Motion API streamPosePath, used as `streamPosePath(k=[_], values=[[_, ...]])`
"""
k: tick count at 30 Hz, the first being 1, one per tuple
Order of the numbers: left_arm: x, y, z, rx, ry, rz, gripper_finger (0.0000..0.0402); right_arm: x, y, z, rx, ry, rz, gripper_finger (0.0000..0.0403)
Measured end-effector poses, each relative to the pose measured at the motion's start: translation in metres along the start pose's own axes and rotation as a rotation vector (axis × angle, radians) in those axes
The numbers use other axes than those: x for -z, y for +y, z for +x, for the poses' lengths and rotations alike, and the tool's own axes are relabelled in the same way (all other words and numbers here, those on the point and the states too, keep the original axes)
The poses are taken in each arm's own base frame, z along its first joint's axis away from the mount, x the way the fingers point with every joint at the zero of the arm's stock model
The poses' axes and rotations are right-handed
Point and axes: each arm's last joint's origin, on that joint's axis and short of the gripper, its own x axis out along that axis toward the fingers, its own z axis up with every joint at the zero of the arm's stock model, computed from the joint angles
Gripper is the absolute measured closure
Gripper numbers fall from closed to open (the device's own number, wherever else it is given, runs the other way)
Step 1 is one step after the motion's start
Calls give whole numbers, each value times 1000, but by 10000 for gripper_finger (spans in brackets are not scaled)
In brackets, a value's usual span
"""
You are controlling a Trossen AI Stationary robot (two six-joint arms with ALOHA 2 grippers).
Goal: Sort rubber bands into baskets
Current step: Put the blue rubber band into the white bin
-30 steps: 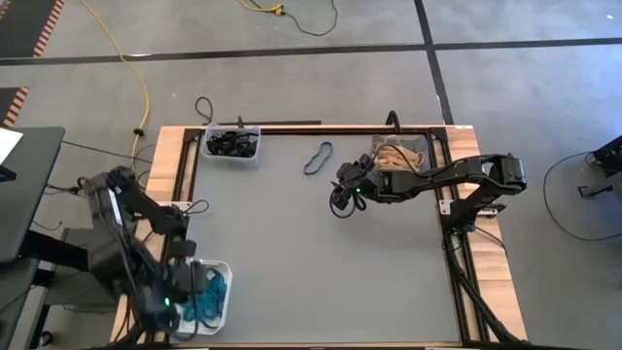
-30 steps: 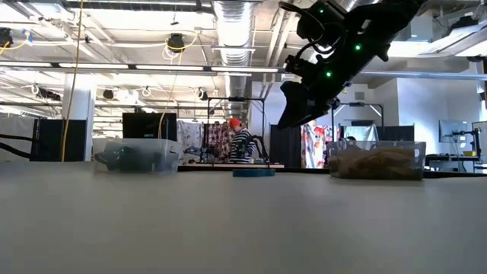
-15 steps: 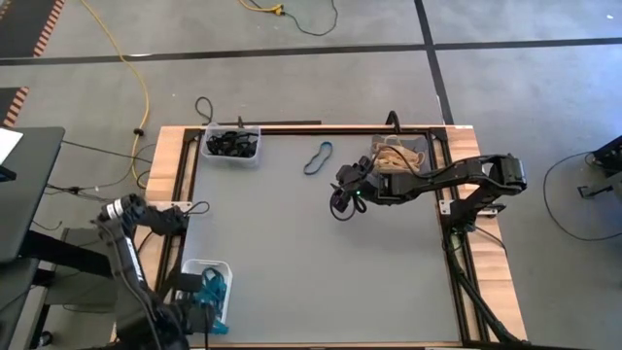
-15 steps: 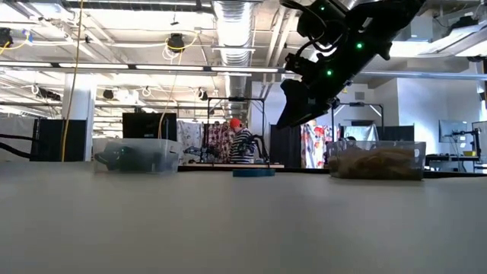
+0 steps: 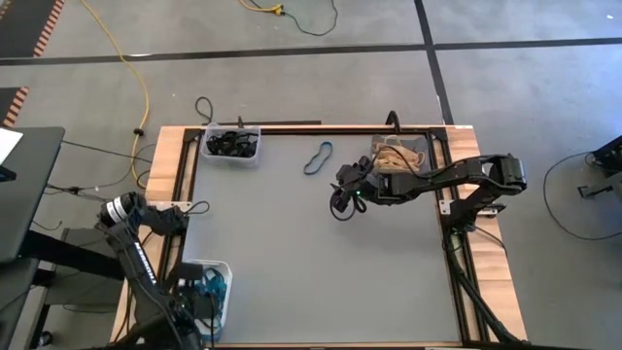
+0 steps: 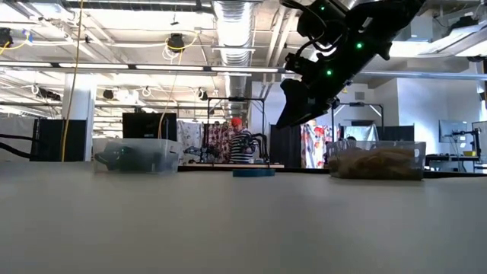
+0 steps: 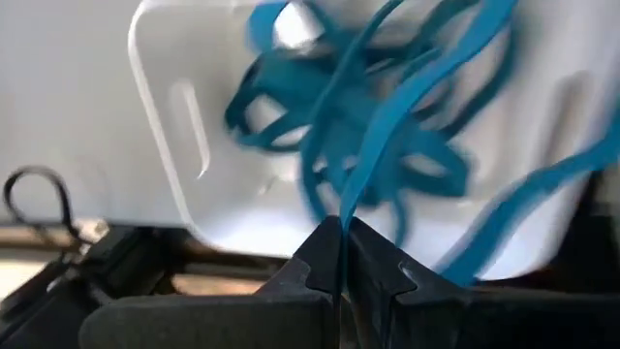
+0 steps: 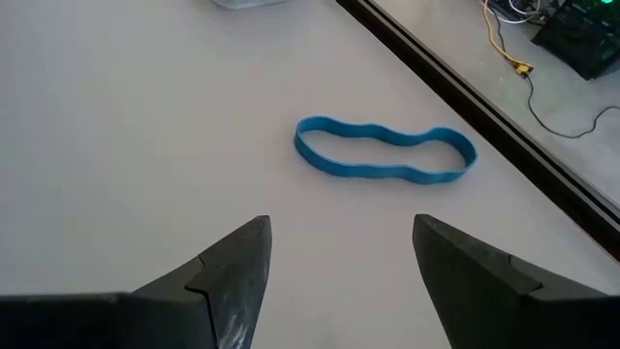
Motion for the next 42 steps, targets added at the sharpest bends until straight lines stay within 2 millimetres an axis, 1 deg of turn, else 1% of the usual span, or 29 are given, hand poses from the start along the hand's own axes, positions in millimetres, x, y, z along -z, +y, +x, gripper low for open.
streamPosePath(k=[3,6,11,14,16,18,21,24,28,34,38,42], values=[[5,14,8,-18,21,-15,401,0,0,0,0,0,0,121],[13,29,9,-22,9,-33,401,0,0,0,-1,-4,2,121],[28,55,8,-38,-61,-82,401,0,0,0,-1,-4,2,121],[34,68,13,-40,-57,-102,401,0,0,0,-1,-4,2,121],[36,76,12,-24,-65,-121,401,0,0,0,-1,-4,2,121],[35,78,8,34,-99,-128,401,0,0,0,-1,-4,1,121],[34,80,-4,140,-176,-123,401,0,0,0,-1,-4,1,121],[37,84,-16,184,-221,-127,401,0,0,0,-1,-4,1,121],[40,91,-29,149,-257,-134,401,0,0,0,-1,-4,1,121],[42,100,-50,82,-387,-133,401,0,0,0,-1,-4,1,121],[40,104,-51,56,-416,-118,401,0,0,0,-1,-3,0,121],[35,107,-45,28,-402,-121,401,0,0,0,-1,-3,0,121]])
